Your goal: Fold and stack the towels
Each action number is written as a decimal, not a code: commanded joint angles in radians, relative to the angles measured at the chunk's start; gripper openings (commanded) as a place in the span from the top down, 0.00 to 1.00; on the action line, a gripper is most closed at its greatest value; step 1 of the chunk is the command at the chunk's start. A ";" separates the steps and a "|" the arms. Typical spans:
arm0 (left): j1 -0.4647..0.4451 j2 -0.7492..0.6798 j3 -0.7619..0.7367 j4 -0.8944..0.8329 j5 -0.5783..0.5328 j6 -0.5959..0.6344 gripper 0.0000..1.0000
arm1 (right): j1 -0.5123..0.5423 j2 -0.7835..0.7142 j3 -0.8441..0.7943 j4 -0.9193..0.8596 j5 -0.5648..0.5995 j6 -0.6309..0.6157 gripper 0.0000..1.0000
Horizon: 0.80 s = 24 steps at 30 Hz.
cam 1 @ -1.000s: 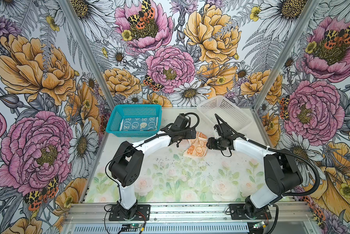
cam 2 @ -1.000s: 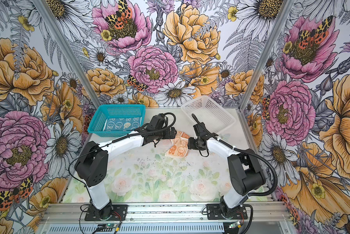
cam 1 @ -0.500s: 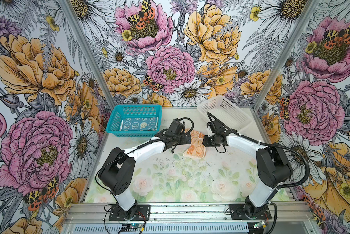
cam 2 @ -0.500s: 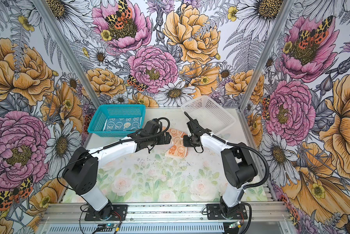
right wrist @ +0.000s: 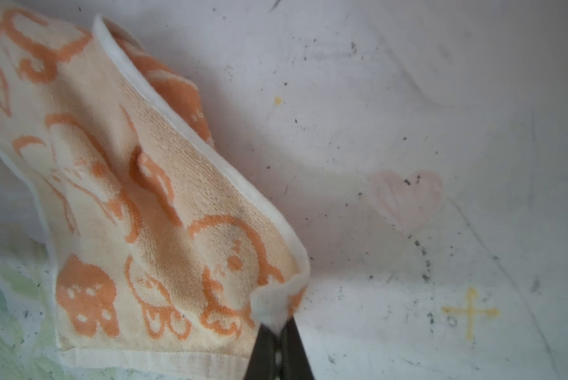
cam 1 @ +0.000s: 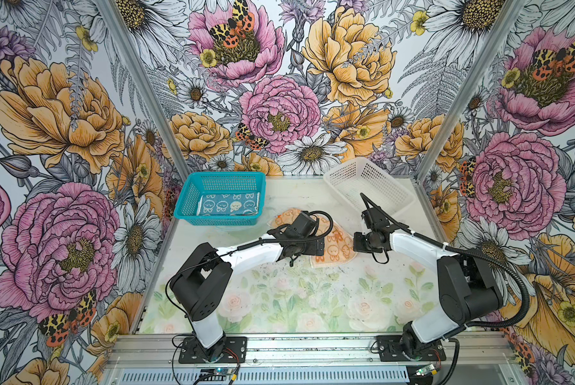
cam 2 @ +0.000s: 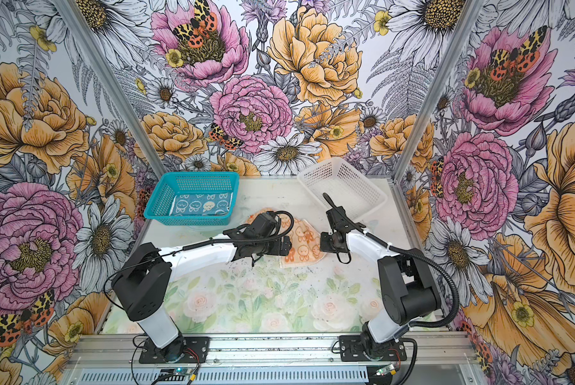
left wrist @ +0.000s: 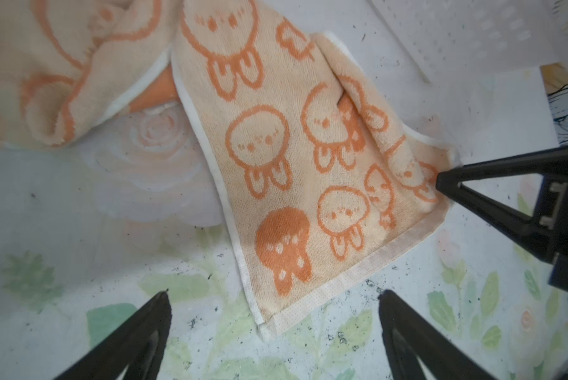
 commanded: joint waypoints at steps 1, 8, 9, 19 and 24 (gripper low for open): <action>-0.041 0.053 0.031 -0.062 0.030 0.029 0.06 | -0.004 -0.018 -0.016 0.023 -0.012 0.001 1.00; -0.075 0.117 0.035 -0.109 0.028 0.028 0.20 | -0.009 -0.017 -0.026 0.037 -0.043 0.004 1.00; -0.075 0.120 0.034 -0.109 0.031 0.029 0.22 | -0.009 -0.016 -0.027 0.038 -0.046 0.004 1.00; -0.075 0.169 0.084 -0.191 0.001 0.048 0.49 | -0.009 -0.025 -0.043 0.056 -0.074 0.013 1.00; -0.080 0.195 0.101 -0.230 -0.021 0.053 0.66 | -0.009 -0.032 -0.048 0.065 -0.093 0.020 1.00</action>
